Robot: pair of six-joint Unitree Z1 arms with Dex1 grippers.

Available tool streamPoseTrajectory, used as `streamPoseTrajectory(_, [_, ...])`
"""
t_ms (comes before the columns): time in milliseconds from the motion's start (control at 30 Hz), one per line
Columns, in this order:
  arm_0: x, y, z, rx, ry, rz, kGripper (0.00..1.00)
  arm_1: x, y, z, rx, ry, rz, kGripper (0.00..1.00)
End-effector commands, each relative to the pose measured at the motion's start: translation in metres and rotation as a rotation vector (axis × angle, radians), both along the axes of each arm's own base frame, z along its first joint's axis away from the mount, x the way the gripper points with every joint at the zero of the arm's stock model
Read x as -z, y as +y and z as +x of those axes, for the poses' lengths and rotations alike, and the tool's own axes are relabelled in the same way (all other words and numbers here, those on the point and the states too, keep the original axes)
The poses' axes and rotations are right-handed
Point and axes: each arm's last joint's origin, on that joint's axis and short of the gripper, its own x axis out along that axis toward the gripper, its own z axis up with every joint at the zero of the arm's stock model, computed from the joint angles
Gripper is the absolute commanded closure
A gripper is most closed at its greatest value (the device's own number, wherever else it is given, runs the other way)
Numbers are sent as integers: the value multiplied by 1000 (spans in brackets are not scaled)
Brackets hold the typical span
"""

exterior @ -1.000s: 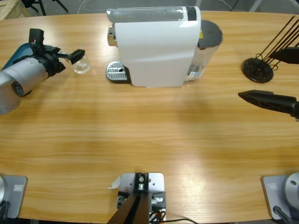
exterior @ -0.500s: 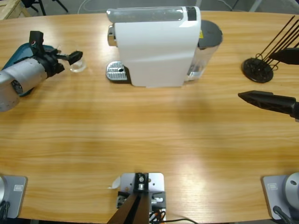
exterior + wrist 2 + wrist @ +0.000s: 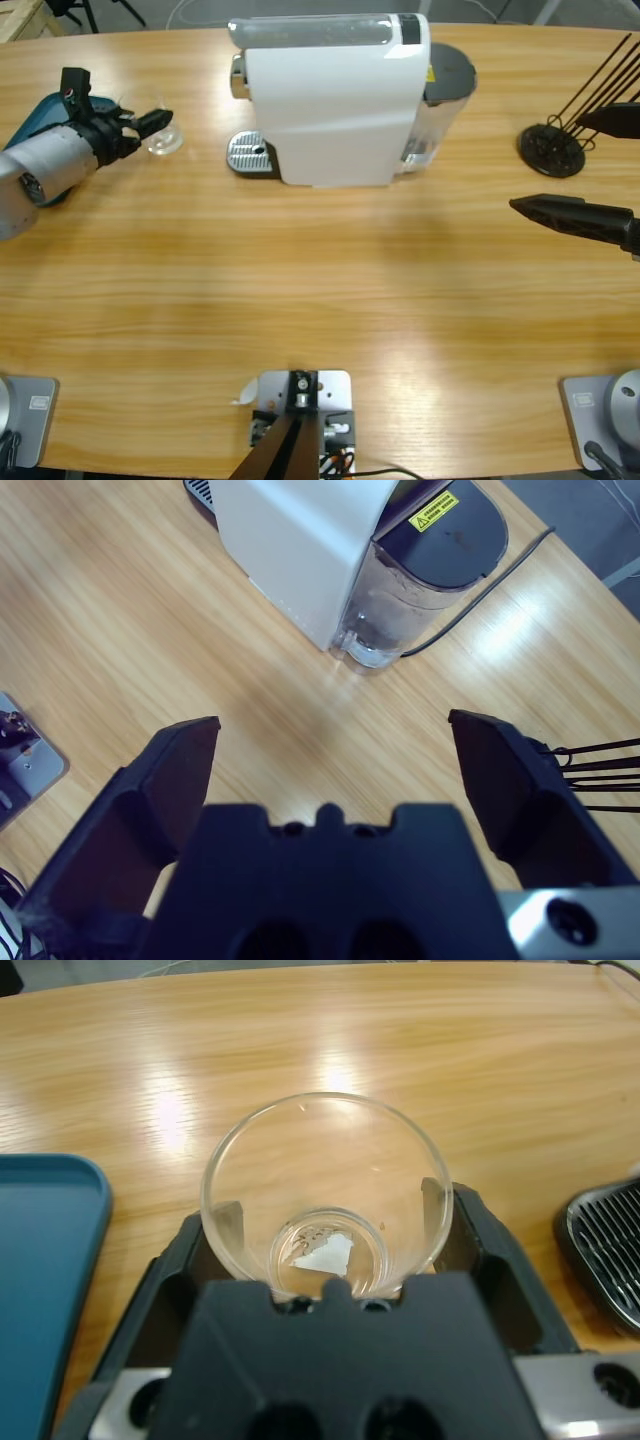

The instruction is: Pour coffee

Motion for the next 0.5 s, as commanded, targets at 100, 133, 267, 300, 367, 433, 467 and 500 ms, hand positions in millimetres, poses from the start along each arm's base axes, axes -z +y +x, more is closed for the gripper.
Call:
streamPoseTrajectory(100, [-24, 3, -27, 161, -37, -36, 682, 3, -7, -4, 18, -5, 10, 18])
streamPoseTrajectory(133, [-27, 4, -31, 176, -34, -39, 681, 3, -8, -5, 18, -6, 13, 18])
streamPoseTrajectory(267, [-51, 6, -44, 219, -35, -47, 685, 1, -13, -8, 18, -10, 19, 18])
streamPoseTrajectory(300, [-58, 7, -44, 221, -29, -39, 685, 1, -14, -9, 17, -10, 20, 18])
streamPoseTrajectory(367, [-72, 4, -40, 232, -9, -4, 685, 1, -15, -10, 16, -11, 23, 18])
streamPoseTrajectory(433, [-83, 0, -32, 241, 14, 30, 684, 0, -17, -11, 16, -13, 26, 18])
streamPoseTrajectory(467, [-88, -3, -28, 248, 22, 49, 684, 0, -18, -12, 16, -14, 27, 18])
streamPoseTrajectory(500, [-92, -8, -21, 269, 35, 66, 684, -1, -20, -13, 16, -15, 29, 18])
